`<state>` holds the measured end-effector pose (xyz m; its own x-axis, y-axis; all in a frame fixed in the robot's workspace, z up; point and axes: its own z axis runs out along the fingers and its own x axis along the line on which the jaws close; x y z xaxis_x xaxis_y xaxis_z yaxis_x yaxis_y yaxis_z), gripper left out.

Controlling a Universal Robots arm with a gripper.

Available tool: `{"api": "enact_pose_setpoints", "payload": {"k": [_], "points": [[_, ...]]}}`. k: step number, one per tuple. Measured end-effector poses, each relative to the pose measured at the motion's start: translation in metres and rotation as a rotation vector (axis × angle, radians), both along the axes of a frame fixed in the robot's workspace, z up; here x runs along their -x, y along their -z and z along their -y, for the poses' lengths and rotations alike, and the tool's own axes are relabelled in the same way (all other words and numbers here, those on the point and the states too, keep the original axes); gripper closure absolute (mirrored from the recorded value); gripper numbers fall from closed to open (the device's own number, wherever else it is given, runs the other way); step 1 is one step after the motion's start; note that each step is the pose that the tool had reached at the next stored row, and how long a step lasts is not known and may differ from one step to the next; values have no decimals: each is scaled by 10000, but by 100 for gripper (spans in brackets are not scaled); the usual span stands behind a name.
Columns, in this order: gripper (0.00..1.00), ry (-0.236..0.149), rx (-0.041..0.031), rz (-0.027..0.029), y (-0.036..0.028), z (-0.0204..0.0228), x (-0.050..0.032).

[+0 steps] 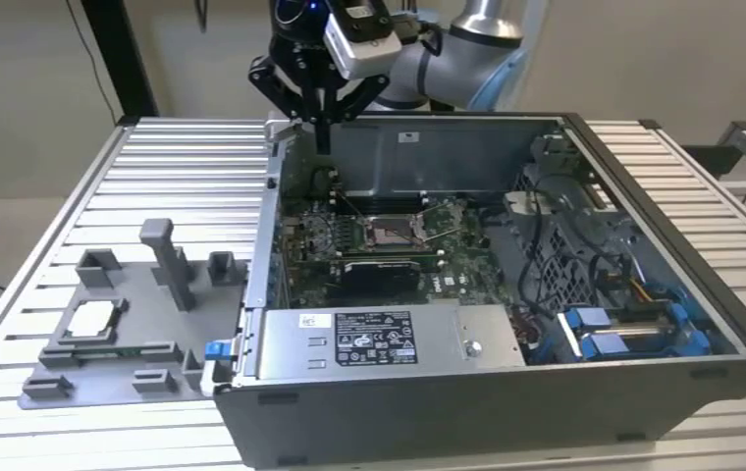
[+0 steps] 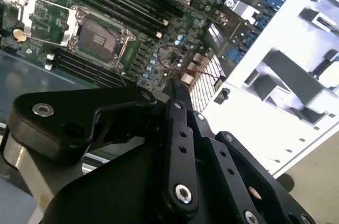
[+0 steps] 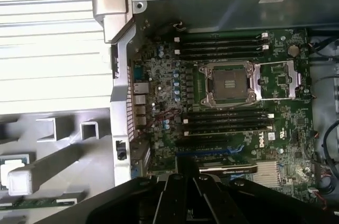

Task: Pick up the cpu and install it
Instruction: 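Pick up the cpu and move it towards the insertion slot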

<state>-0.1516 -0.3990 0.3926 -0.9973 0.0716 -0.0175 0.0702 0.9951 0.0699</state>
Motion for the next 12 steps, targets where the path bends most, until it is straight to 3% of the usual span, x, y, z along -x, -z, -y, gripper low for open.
{"api": "enact_pose_setpoints", "payload": {"k": [12], "points": [[100, -3, -1, 0, 0, 0, 360]]}}
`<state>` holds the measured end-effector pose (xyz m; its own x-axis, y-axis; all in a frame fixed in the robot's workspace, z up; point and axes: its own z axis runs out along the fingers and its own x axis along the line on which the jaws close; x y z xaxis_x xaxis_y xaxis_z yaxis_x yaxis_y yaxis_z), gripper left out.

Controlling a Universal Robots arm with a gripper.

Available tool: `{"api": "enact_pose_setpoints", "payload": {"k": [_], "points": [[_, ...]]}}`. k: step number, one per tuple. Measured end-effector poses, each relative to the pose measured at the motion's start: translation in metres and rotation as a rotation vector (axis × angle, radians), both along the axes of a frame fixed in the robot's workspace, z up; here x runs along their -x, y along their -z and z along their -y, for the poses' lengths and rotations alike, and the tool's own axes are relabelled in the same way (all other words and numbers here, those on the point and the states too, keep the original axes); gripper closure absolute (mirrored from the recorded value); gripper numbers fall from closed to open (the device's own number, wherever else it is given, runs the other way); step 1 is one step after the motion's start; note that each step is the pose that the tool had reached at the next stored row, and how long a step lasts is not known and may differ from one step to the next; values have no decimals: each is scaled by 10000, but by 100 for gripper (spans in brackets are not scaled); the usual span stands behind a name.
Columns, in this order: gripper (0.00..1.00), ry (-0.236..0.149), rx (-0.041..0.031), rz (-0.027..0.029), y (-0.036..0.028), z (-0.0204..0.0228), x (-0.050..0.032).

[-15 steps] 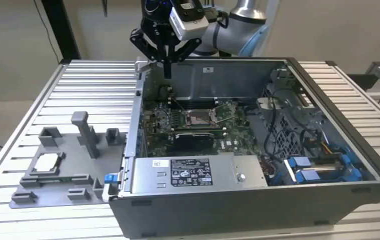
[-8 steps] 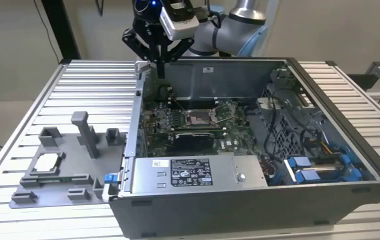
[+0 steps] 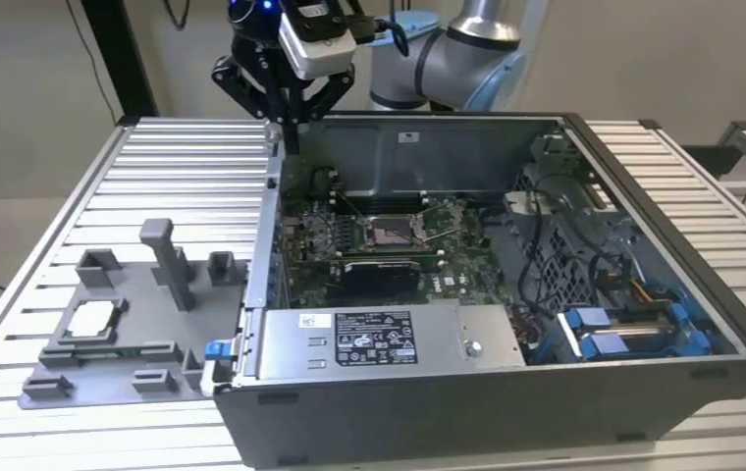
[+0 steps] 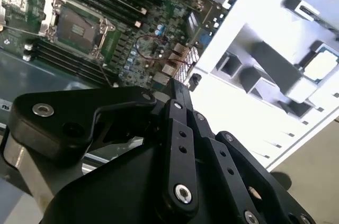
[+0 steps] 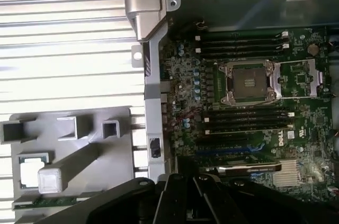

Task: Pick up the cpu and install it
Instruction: 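Pick up the cpu and move it towards the insertion slot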

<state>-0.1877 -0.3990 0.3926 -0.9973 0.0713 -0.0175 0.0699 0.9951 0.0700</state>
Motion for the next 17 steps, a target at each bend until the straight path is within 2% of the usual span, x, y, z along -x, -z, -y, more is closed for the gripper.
{"api": "enact_pose_setpoints", "payload": {"k": [9, 17], "points": [[100, -1, 1, 0, 1, 10, 327], [100, -1, 1, 0, 5, 75, 571]]}}
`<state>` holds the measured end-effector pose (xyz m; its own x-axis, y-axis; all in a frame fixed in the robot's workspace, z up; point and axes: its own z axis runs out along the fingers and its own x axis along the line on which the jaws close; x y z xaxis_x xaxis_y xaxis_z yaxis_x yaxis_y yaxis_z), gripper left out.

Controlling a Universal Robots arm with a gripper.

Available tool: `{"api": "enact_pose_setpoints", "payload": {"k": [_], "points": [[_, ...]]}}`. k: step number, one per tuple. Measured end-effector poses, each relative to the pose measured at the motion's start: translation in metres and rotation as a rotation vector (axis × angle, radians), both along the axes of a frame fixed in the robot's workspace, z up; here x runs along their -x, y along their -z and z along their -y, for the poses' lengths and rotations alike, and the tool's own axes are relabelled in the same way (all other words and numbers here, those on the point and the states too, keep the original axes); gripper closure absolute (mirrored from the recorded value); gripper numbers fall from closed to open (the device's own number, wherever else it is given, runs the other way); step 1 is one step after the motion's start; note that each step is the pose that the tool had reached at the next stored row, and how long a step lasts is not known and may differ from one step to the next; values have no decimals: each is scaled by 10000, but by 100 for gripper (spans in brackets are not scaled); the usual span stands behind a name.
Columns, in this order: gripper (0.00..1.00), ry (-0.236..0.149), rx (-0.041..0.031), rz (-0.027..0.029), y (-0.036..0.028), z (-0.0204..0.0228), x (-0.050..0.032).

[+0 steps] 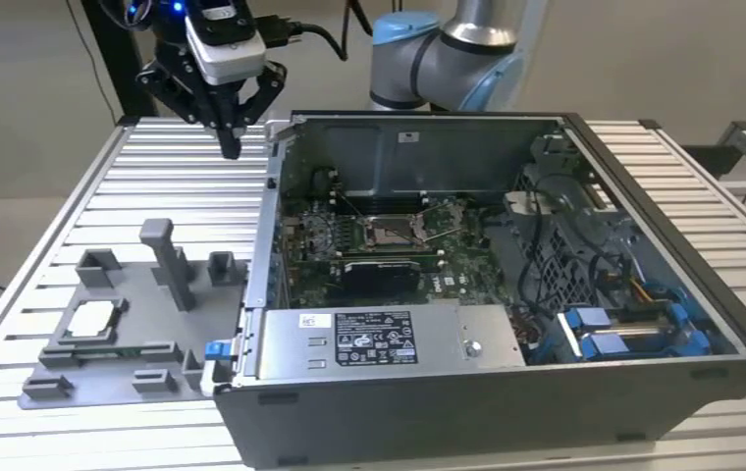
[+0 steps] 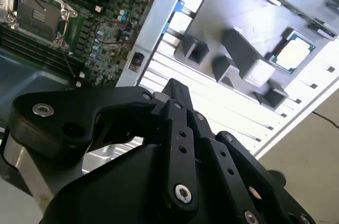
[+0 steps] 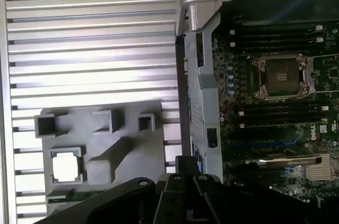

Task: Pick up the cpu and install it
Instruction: 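Pick up the cpu and move it towards the insertion slot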

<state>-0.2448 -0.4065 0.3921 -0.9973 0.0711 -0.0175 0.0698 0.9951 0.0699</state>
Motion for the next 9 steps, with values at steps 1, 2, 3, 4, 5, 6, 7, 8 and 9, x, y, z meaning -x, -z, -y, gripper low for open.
{"api": "enact_pose_setpoints", "payload": {"k": [1, 2, 3, 4, 5, 6, 7, 8, 9], "points": [[100, 0, 0, 1, 1, 10, 29], [100, 0, 0, 0, 1, 20, 59], [100, 0, 0, 0, 1, 31, 86], [100, 0, 0, 0, 2, 43, 113], [100, 0, 0, 0, 2, 56, 140], [100, 0, -1, 0, 2, 67, 167], [100, 1, 0, 0, 3, 78, 194], [100, 0, 0, 0, 3, 89, 220], [100, 0, 0, 0, 3, 100, 247]]}}
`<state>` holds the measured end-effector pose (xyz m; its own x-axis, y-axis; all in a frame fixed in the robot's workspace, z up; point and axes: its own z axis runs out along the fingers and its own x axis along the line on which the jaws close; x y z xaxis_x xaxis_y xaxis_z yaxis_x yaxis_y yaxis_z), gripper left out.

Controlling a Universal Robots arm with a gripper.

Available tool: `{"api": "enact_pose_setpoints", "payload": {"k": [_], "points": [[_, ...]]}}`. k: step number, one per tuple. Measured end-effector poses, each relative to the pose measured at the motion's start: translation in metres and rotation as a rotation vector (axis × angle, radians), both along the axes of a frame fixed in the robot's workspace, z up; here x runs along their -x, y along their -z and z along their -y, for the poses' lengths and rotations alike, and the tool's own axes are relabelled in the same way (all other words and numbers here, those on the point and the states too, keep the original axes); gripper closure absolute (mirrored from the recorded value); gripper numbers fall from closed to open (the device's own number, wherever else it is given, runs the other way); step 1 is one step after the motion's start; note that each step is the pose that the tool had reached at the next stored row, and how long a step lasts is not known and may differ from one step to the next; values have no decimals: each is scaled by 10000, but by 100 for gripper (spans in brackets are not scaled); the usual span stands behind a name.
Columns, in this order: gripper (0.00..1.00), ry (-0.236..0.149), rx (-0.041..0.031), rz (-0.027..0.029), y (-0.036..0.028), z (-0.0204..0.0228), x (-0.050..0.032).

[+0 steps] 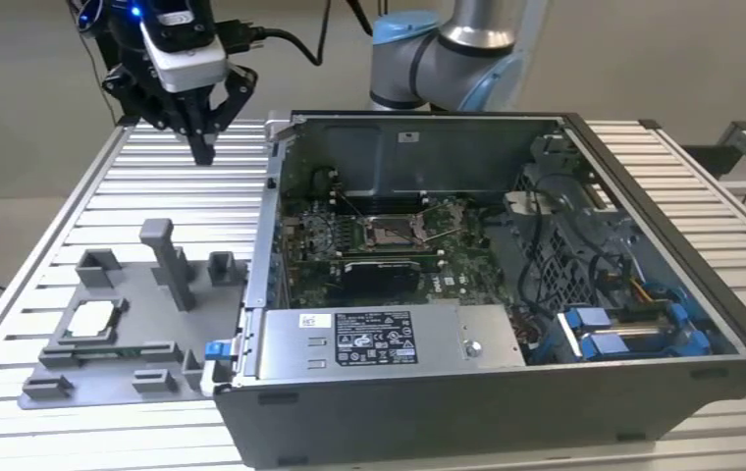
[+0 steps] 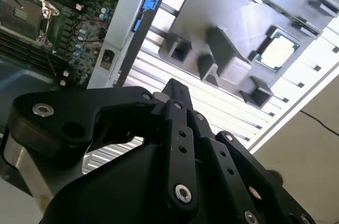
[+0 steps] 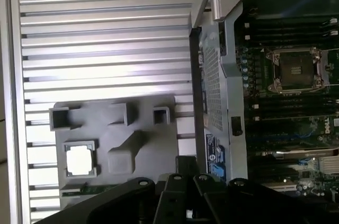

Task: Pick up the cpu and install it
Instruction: 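Pick up the cpu and move it towards the insertion slot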

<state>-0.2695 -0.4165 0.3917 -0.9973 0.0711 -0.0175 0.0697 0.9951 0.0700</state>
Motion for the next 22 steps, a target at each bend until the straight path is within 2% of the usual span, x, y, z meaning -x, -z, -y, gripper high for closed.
{"api": "enact_pose_setpoints", "payload": {"k": [10, 18, 22], "points": [[100, -28, 0, 8, 3, 76, 263], [100, -390, 0, 14, 10, 83, 425], [100, -444, 0, 14, 14, 83, 531]]}}
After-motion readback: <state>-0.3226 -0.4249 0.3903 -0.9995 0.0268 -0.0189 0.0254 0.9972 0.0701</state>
